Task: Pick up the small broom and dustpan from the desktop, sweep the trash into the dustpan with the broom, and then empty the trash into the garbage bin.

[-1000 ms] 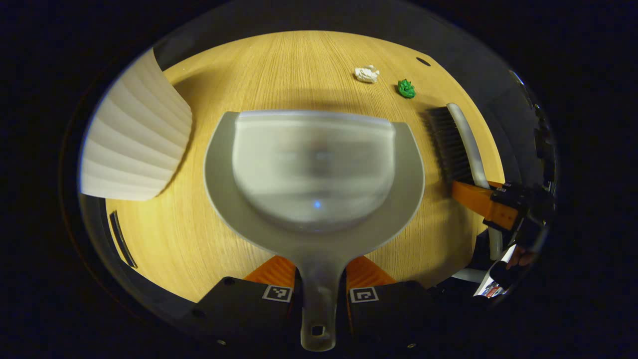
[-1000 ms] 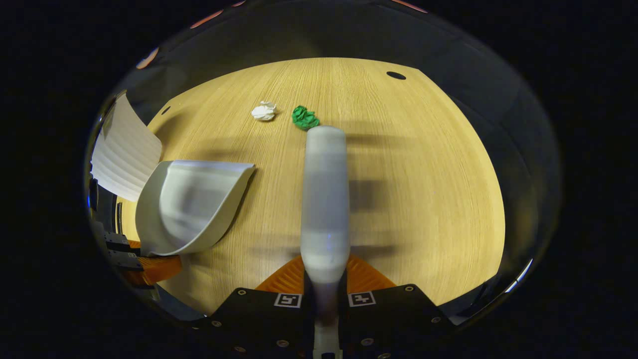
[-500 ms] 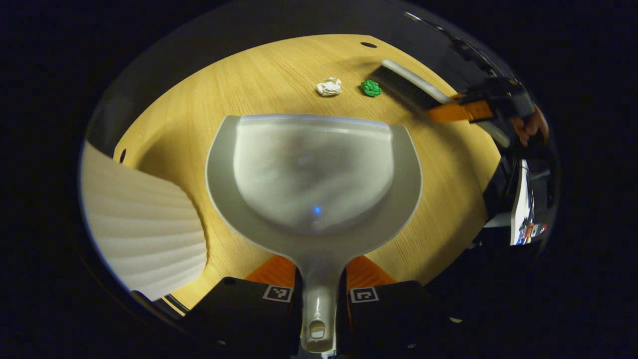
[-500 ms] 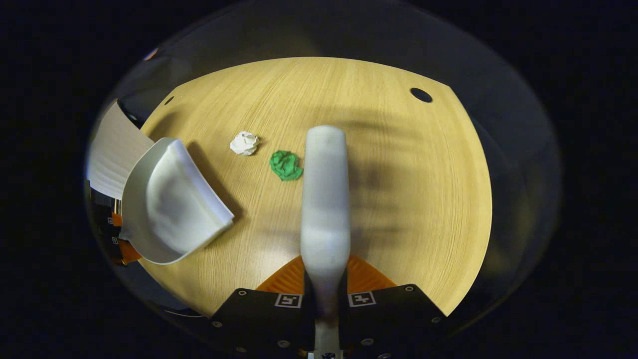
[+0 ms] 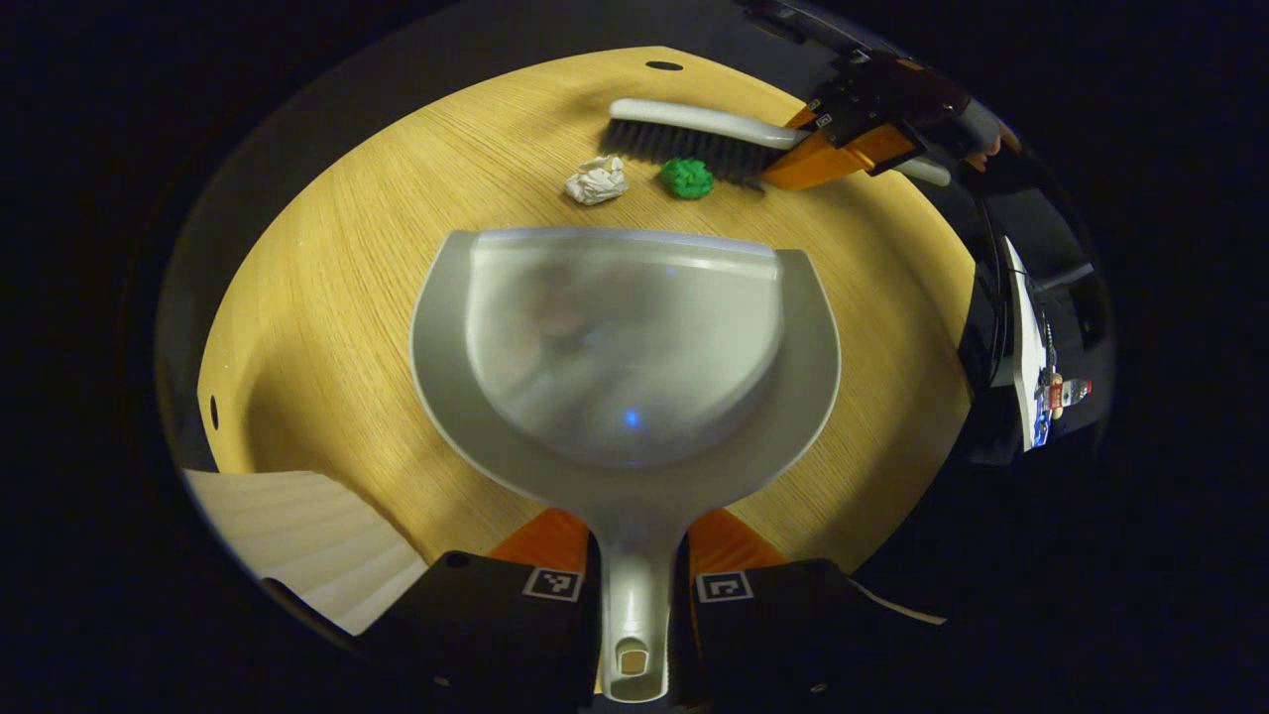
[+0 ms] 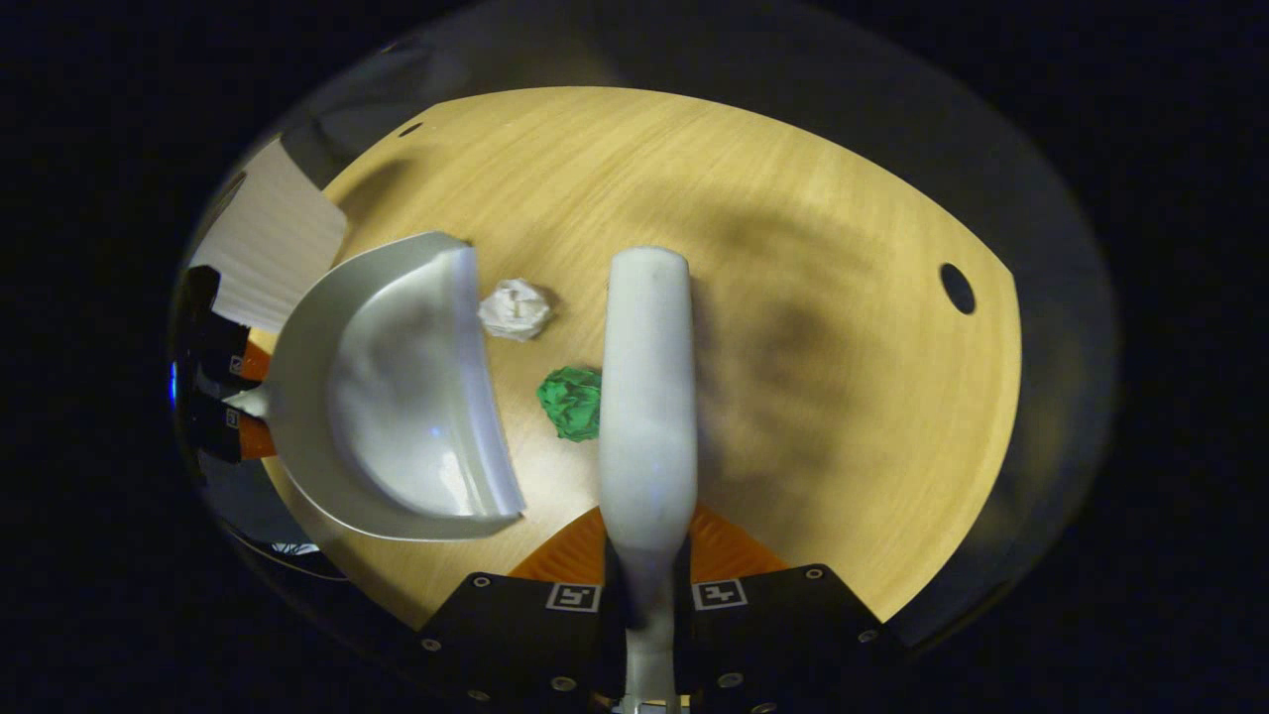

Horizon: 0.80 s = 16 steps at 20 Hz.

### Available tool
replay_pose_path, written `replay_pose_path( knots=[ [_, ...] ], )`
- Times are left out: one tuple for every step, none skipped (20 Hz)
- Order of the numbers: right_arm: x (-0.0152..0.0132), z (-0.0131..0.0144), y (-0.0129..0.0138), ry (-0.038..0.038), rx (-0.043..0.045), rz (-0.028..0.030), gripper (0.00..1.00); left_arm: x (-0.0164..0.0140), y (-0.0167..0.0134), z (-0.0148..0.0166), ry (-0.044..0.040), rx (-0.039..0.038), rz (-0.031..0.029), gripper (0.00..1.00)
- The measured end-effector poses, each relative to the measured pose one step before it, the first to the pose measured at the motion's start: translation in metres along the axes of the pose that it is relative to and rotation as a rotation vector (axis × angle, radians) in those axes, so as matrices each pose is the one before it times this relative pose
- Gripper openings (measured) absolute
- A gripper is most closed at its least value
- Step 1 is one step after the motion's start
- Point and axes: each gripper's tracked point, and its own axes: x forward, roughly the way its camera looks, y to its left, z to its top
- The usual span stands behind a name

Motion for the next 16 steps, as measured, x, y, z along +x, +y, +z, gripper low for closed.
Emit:
replay_pose_path(
  knots=[
    [-0.00126, 0.00196, 0.0139, -0.00089, -0.03629, 0.03704, 0.19, -0.0013, 0.00053, 0.0009, 0.00077, 0.00205, -0.00245, 0.28],
    [-0.00027, -0.00094, 0.01441, 0.00866, -0.03625, 0.03897, 0.19, 0.00009, -0.00143, -0.00128, -0.00062, 0.00476, -0.00269, 0.27],
    [-0.00105, -0.00206, 0.01269, 0.01003, -0.02636, 0.03854, 0.19, 0.00129, 0.00079, -0.00041, -0.00728, -0.00001, -0.00462, 0.28],
    [-0.0036, 0.00208, 0.01362, 0.00335, -0.01493, 0.04446, 0.19, -0.00095, 0.00104, -0.00132, -0.00125, -0.00085, 0.00328, 0.27],
    [-0.00346, 0.00194, 0.01243, 0.0013, -0.00523, 0.04454, 0.19, 0.00176, -0.00146, 0.00046, -0.00609, -0.00733, -0.00364, 0.28],
    [-0.00194, -0.00112, 0.0067, 0.00546, 0.00151, 0.04385, 0.18, 0.00048, -0.00028, -0.00115, -0.00805, -0.01333, -0.00052, 0.27],
    [-0.00225, -0.00132, 0.00763, 0.00855, -0.00522, 0.03662, 0.19, 0.00043, -0.00075, 0.0004, -0.00423, -0.01378, -0.00503, 0.27],
    [0.00389, -0.00169, 0.00933, 0.0005, -0.0038, 0.0046, 0.19, 0.00114, -0.00127, -0.00005, -0.01199, -0.02093, -0.00643, 0.28],
    [0.00417, -0.00386, -0.00328, -0.00861, 0.00999, -0.00757, 0.19, 0.00044, 0.00029, -0.00196, 0.00025, -0.01601, 0.00148, 0.27],
    [-0.00328, -0.00037, -0.00593, -0.0207, 0.02399, -0.02834, 0.19, 0.00245, 0.00135, -0.00142, -0.00931, -0.01151, 0.01581, 0.28],
    [-0.00784, 0.00303, -0.01177, -0.02634, 0.03393, -0.02724, 0.18, 0.00149, -0.00009, -0.00706, 0.00906, -0.02211, 0.01275, 0.28],
    [-0.01137, 0.0058, -0.01074, -0.02683, 0.04247, -0.02447, 0.19, 0.00285, -0.00197, -0.00255, -0.00464, -0.04056, -0.00155, 0.27],
    [-0.0119, 0.00628, -0.0095, -0.03338, 0.04897, -0.02877, 0.19, -0.00218, 0.00029, 0.00285, -0.00636, -0.04172, -0.00098, 0.28],
    [-0.00942, 0.0057, -0.00952, -0.03578, 0.06067, -0.0249, 0.19, -0.00122, 0.0011, 0.0032, -0.01058, -0.0358, 0.00497, 0.28],
    [-0.00671, 0.00212, -0.00816, -0.0317, 0.06616, -0.02892, 0.19, 0.0002, -0.00045, 0.00448, -0.0117, -0.04177, 0.00989, 0.27],
    [-0.00668, 0.00272, -0.00941, -0.03274, 0.06141, -0.03269, 0.18, 0.00035, -0.00034, 0.00175, -0.00164, -0.03897, 0.01416, 0.28]
  ],
)
